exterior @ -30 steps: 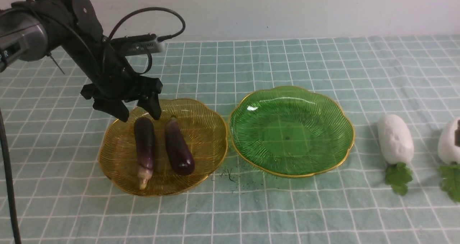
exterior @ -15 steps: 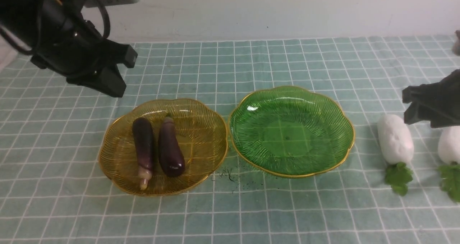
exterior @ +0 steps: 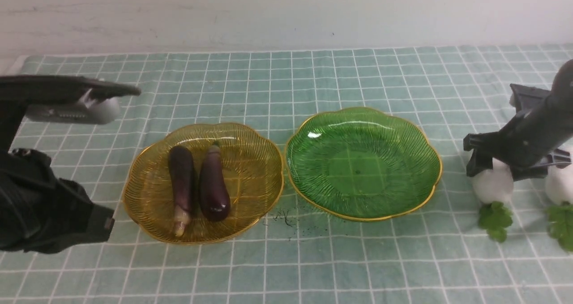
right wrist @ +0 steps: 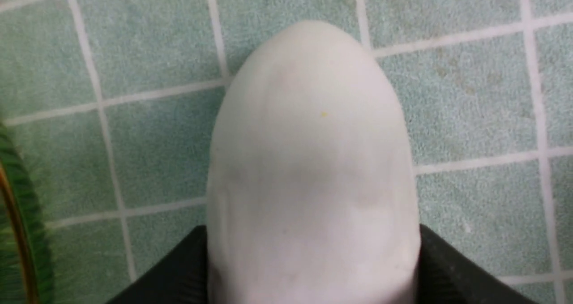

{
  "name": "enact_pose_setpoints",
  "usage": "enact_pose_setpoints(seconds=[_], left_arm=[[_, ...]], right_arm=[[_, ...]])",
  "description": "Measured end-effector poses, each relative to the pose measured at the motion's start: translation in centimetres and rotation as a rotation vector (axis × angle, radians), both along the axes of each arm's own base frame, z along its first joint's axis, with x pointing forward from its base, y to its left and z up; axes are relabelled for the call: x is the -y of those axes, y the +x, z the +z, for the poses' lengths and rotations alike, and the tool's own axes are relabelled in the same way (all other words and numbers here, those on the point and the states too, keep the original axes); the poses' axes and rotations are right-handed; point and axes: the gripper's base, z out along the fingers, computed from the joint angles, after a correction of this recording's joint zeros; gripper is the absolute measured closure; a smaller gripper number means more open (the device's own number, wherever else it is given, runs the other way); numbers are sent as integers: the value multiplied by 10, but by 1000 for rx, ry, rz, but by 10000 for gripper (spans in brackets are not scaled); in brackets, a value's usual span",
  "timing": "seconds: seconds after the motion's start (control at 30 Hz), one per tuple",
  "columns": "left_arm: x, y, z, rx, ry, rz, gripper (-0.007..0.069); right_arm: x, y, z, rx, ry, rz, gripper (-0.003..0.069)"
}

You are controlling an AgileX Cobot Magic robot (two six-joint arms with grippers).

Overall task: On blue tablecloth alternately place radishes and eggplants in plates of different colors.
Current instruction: 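Place the white radish on the plate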

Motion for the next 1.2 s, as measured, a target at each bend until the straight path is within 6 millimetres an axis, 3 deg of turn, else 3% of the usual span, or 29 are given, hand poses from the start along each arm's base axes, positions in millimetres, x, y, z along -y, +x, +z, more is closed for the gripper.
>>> enact_pose_setpoints(seconds=[0.1,0.17,0.23,0.27,0.33,0.4,0.53,0.7,0.87,1.07,1.2], left_arm=[[-1,-5,-1,3,0,-1,632],[-1,-8,-1,11,-1,-1,632],[-1,-8,1,23,-4,0,632],[-1,-8,1,26,-5,1,632],[-1,-8,1,36,-8,4,632],[-1,-8,1,38,-9,4,632],[0,-9,1,24,-17,0,632],[0,-10,0,5,-20,-5,632],[0,-10,0,6,-20,-6,632],[0,-11,0,-4,-18,-9,632],[0,-12,0,-8,-18,-11,632]], right_arm=[[-3,1,25,26,30,-4,188],[-13,-1,62,91,103,-8,188],[-42,-7,96,179,233,12,188],[-57,-8,102,201,278,37,188],[-90,-10,102,215,332,115,188],[-124,-9,89,203,351,198,188],[-156,-6,60,171,360,235,188],[-162,-4,48,133,397,211,178],[-163,-6,52,88,441,215,52],[-144,-4,77,10,396,314,1],[-114,1,108,36,290,350,81]])
